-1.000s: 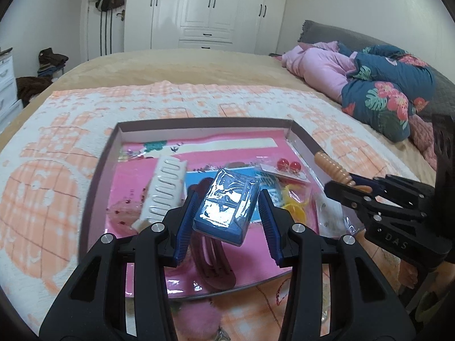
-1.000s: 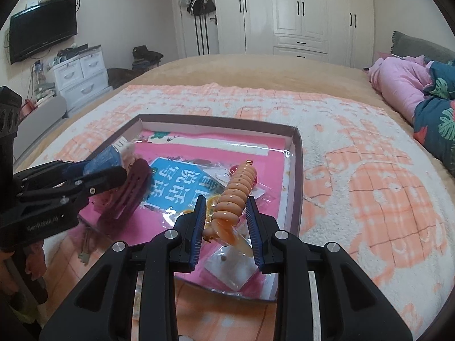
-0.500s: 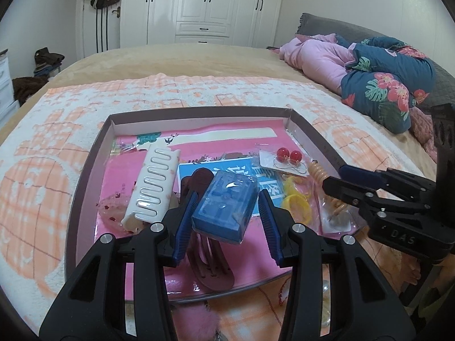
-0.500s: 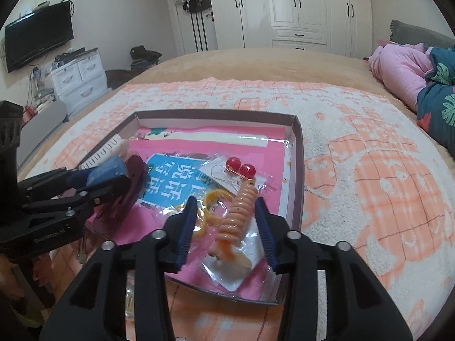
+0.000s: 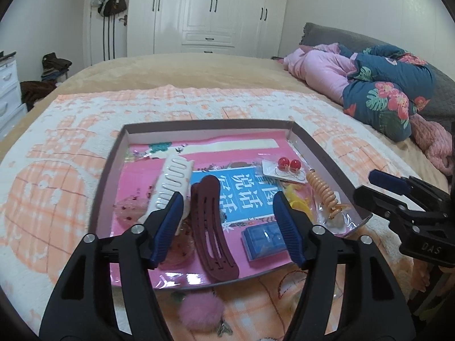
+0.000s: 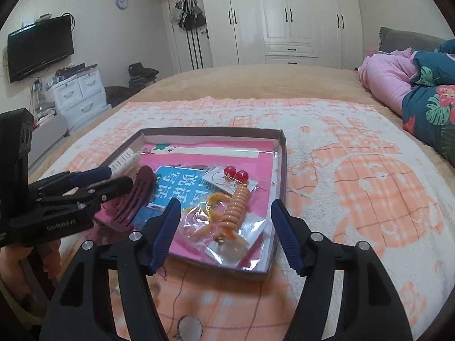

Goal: Organize jewelry
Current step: 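Open both tools and withdraw them from the tray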

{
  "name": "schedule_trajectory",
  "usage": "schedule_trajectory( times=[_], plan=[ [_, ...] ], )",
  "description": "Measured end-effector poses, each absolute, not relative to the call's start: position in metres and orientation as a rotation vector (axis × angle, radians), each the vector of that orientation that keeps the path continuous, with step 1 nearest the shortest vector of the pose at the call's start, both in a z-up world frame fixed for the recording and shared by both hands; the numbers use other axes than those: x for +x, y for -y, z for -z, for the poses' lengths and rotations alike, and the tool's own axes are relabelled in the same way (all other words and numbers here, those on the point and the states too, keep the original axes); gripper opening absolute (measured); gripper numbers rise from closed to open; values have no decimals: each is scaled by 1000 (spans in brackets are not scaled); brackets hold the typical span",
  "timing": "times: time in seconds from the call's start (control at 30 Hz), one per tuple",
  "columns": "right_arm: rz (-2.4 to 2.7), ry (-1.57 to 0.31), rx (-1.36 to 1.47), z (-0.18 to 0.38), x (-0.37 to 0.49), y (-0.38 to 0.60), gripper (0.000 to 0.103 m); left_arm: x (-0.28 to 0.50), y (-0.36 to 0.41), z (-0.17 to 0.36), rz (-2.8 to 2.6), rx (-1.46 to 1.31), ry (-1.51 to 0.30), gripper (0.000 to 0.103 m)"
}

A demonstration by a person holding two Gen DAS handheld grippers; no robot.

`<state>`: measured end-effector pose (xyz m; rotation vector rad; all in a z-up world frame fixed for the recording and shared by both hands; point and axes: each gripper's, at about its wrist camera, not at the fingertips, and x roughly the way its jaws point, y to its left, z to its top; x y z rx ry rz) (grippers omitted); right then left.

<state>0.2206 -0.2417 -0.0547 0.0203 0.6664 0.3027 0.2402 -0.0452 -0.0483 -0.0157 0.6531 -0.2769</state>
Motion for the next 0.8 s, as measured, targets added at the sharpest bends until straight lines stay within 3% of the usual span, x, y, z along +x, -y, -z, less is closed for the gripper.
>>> schedule_trajectory(
  times=[0.17, 0.43, 0.8],
  plan=[
    [-310, -651, 39, 49, 207, 243, 72, 227, 36, 38, 254, -23, -617, 67],
    [-342, -650, 35, 49, 186, 234, 75, 205, 18, 30, 205, -31, -587, 82],
    [-418, -685, -7, 59, 168, 207, 76, 184, -4, 34, 145, -31, -607, 87]
  ],
)
